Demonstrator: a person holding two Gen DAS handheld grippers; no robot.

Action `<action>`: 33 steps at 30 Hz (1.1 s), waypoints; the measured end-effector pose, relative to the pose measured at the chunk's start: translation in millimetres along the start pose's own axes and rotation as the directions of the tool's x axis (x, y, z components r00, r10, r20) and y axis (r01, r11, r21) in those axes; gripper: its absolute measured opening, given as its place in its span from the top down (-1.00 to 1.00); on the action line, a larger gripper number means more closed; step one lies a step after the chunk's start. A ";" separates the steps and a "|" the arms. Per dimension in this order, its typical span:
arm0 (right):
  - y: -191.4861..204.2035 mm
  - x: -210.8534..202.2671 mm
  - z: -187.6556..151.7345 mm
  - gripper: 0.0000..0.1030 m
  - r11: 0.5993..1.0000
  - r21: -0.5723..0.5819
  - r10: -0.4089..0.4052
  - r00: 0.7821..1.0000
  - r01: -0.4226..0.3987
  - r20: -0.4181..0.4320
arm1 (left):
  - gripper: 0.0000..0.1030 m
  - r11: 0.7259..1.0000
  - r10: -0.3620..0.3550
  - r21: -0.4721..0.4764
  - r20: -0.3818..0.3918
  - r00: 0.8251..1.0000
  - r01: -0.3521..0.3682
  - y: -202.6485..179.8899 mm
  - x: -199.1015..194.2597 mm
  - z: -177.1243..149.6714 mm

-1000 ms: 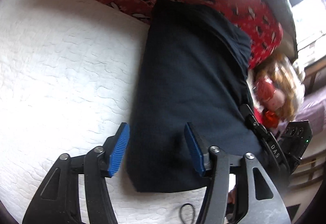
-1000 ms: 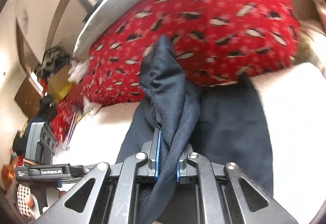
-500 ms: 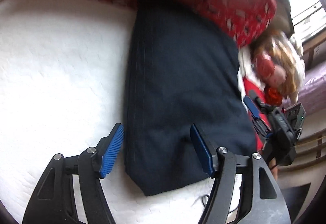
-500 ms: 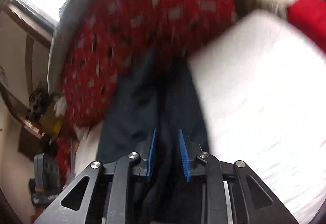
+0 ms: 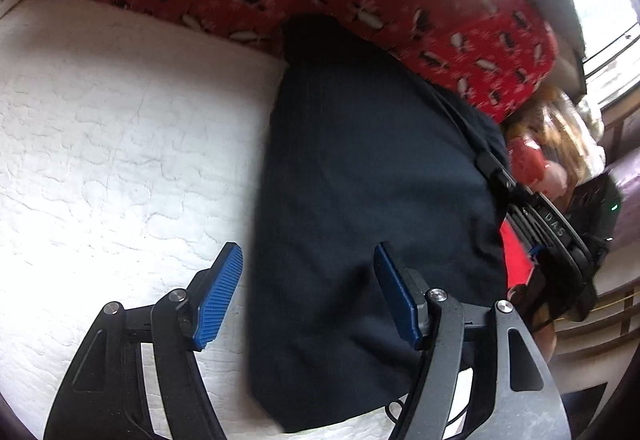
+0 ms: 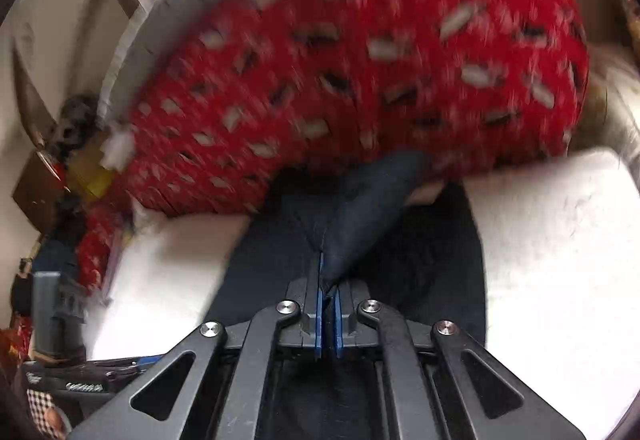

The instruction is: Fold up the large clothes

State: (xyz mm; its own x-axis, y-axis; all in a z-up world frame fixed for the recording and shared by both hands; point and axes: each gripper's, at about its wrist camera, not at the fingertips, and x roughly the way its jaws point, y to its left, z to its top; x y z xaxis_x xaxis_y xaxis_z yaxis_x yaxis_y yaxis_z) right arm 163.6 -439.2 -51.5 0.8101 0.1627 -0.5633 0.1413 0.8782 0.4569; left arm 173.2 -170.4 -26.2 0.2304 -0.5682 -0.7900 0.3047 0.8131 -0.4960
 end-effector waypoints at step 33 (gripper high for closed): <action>-75.2 -44.2 -112.6 0.83 0.969 0.246 0.018 0.997 0.001 -0.077 | -0.61 0.968 0.226 0.120 -0.046 0.973 -0.219 -27.0 33.2 -48.1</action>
State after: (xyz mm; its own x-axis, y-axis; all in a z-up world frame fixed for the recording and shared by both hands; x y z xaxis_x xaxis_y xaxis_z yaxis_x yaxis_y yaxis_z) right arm 53.1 -461.8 -138.5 0.7665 0.2125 -0.6060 0.2780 0.7408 0.6115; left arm 128.2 -205.1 -56.4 0.2502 -0.3638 -0.8973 0.3555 0.8965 -0.2644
